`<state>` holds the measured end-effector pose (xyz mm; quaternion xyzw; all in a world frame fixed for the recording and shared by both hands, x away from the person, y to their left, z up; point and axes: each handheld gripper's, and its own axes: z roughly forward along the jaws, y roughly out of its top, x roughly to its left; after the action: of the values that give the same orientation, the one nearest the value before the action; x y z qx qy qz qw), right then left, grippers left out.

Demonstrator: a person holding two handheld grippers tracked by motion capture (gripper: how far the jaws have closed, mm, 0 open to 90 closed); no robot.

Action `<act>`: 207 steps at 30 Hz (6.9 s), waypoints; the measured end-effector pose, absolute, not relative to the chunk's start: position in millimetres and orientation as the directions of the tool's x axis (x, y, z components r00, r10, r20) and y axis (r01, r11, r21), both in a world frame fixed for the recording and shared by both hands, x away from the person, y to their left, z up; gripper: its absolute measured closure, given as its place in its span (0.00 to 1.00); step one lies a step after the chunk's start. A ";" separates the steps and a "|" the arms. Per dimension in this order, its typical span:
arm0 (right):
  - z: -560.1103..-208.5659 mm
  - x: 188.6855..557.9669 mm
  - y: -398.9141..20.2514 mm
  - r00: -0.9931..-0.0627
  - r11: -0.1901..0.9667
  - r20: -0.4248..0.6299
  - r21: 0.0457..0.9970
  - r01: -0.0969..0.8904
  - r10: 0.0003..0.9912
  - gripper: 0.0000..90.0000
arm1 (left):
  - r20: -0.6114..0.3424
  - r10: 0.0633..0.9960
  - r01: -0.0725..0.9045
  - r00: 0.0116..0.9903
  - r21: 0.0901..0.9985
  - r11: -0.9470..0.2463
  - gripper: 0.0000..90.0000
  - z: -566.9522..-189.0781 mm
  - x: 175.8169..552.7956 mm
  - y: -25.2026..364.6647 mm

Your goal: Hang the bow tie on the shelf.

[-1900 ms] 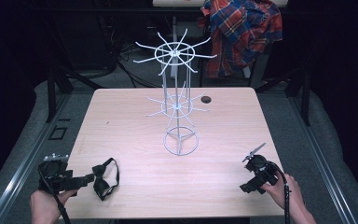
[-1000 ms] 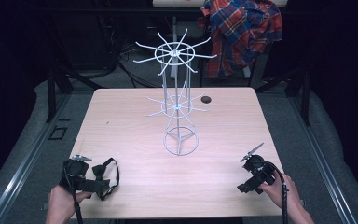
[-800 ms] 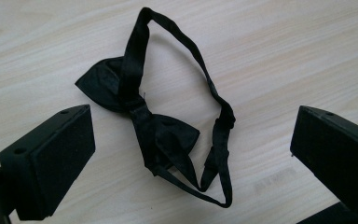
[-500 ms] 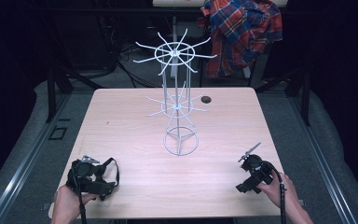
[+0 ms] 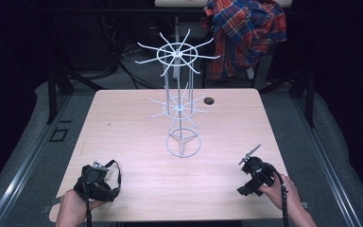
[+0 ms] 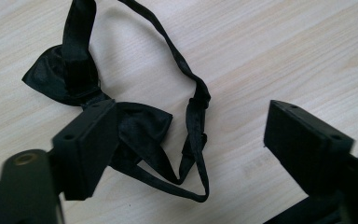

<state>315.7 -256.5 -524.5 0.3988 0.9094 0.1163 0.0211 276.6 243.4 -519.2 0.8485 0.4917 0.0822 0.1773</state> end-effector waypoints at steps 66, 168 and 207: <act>-527.2 315.7 -256.3 -0.685 0.661 0.054 0.218 0.718 0.726 0.14 | -0.178 0.862 0.790 0.474 0.518 -0.327 0.96 -500.6 286.9 269.9; -524.9 302.8 -277.8 -0.650 0.634 0.018 0.207 0.745 0.759 0.14 | -0.343 0.793 0.602 0.503 0.798 -0.036 0.96 -408.4 353.9 225.1; -525.1 286.9 -298.5 -0.593 0.571 0.036 0.229 0.789 0.804 0.14 | -0.298 0.731 0.537 0.614 0.836 -0.111 0.96 -392.0 370.6 178.7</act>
<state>286.9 -298.5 -525.1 0.4498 0.8855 0.1109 0.0357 370.6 178.7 -392.0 0.7392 0.4290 0.0949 0.5105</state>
